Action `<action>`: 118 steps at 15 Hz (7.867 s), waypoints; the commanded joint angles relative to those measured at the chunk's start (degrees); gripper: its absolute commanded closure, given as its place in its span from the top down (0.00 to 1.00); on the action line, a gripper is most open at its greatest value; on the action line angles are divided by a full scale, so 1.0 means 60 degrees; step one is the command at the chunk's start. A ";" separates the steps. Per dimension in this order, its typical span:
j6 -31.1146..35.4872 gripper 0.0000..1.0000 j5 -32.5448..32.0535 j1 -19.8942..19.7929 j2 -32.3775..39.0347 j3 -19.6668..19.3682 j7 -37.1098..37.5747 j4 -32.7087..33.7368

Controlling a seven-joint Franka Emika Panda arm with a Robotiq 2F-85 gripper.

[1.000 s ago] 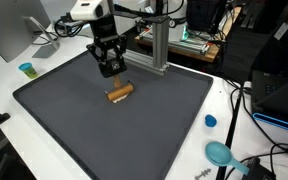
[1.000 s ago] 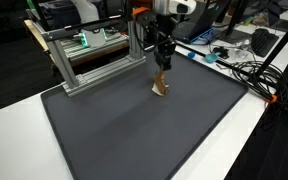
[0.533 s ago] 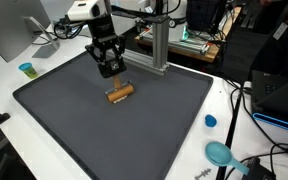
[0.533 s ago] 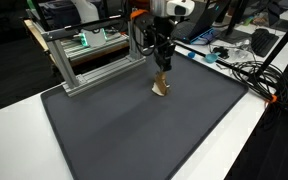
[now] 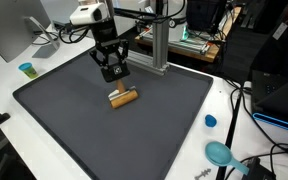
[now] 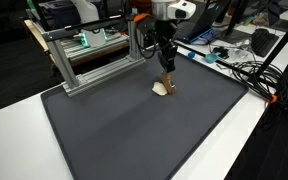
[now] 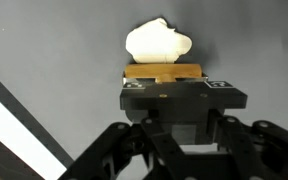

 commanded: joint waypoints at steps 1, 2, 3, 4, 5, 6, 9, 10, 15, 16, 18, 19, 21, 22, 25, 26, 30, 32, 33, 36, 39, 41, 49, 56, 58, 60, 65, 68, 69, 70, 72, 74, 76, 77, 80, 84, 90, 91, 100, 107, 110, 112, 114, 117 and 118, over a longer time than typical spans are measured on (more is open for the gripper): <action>-0.0036 0.21 -0.0139 -0.0055 -0.0948 -0.0152 0.0698 -0.0742; -0.0026 0.21 -0.0154 -0.0085 -0.1199 -0.0212 0.0861 -0.0907; -0.0040 0.21 -0.0200 -0.0103 -0.1460 -0.0283 0.1005 -0.1055; -0.0068 0.21 -0.0297 -0.0074 -0.1616 -0.0366 0.1207 -0.1123; -0.0134 0.21 -0.0411 -0.0040 -0.1740 -0.0446 0.1368 -0.1170; -0.0255 0.21 -0.0485 -0.0008 -0.1772 -0.0496 0.1483 -0.1151; -0.0603 0.21 -0.0330 0.0067 -0.1657 -0.0462 0.1566 -0.1051; -0.0638 0.21 -0.0262 0.0091 -0.1576 -0.0448 0.1621 -0.0995; -0.0277 0.21 -0.0591 0.0198 -0.1036 -0.0526 0.2481 -0.0621; -0.0253 0.21 -0.0641 0.0185 -0.0956 -0.0534 0.2624 -0.0571; -0.0275 0.21 -0.0759 0.0175 -0.0728 -0.0528 0.2876 -0.0418; -0.0255 0.21 -0.0735 0.0159 -0.0625 -0.0504 0.2956 -0.0338; -0.0290 0.21 -0.0672 0.0132 -0.0562 -0.0438 0.3011 -0.0225; -0.0365 0.21 -0.0702 0.0133 -0.0536 -0.0429 0.3064 -0.0133; -0.0837 0.21 -0.1297 0.0287 -0.0153 -0.0513 0.3471 0.0222; -0.1115 0.21 -0.1647 0.0367 0.0013 -0.0553 0.3700 0.0319; -0.1836 0.21 -0.2220 0.0540 0.0539 -0.0433 0.4109 0.0806; -0.2068 0.21 -0.2399 0.0628 0.0732 -0.0408 0.4279 0.1007; -0.2183 0.21 -0.2498 0.0666 0.0809 -0.0408 0.4360 0.1093; -0.2813 0.21 -0.2784 0.0765 0.1049 -0.0430 0.4620 0.1414; -0.3180 0.21 -0.2871 0.0770 0.1278 -0.0393 0.4703 0.1710; -0.3404 0.21 -0.2908 0.0777 0.1427 -0.0378 0.4729 0.1891; -0.4456 0.21 -0.3265 0.0743 0.1744 -0.0371 0.4997 0.2320; -0.3829 0.21 -0.2256 0.0046 -0.0154 -0.0299 0.4939 0.1626; -0.3525 0.21 -0.1613 -0.0070 -0.0176 -0.0359 0.5199 0.1842; -0.3453 0.21 -0.0898 -0.0182 -0.0026 -0.0363 0.5323 0.2148; -0.3537 0.46 -0.1137 -0.0100 0.0062 -0.0441 0.5165 0.2106; -0.3392 0.21 -0.1096 0.0121 0.0045 -0.0581 0.7321 0.2000; -0.3406 0.21 -0.1176 0.0174 0.0107 -0.0599 0.7944 0.2061; -0.3438 0.21 -0.1199 0.0231 0.0185 -0.0627 0.8519 0.2154; -0.3254 0.21 -0.1275 0.0354 0.0393 -0.0678 0.9498 0.2321; -0.3062 0.21 -0.1326 0.0450 0.0695 -0.0705 1.0113 0.2587; -0.3118 0.21 -0.1442 0.0524 0.1050 -0.0754 1.0497 0.2941; -0.3163 0.21 -0.1474 0.0549 0.1233 -0.0762 1.0608 0.3106; -0.3153 0.21 -0.1572 0.0620 0.1806 -0.0829 1.0904 0.3559; -0.3831 0.21 -0.1741 0.0703 0.2389 -0.0901 1.0981 0.4135; -0.4915 0.21 -0.1852 0.0796 0.2815 -0.0745 1.0569 0.4522; -0.5023 0.21 -0.1886 0.0822 0.2867 -0.0741 1.0565 0.4559; -0.6365 0.21 -0.2338 0.0999 0.2995 -0.0768 1.0582 0.4611; -0.5203 0.21 -0.2322 0.0843 0.1454 -0.0865 1.1069 0.3727; -0.4929 0.21 -0.1929 0.0741 0.1598 -0.0855 1.1429 0.4111; -0.4717 0.21 -0.1578 0.0677 0.1839 -0.0769 1.1439 0.4315; -0.4251 0.21 -0.1261 0.0651 0.2076 -0.0734 1.1431 0.4355; -0.3810 0.21 -0.1004 0.0663 0.2607 -0.0773 1.1608 0.4543; -0.3998 0.21 -0.1040 0.0683 0.2719 -0.0791 1.1631 0.4672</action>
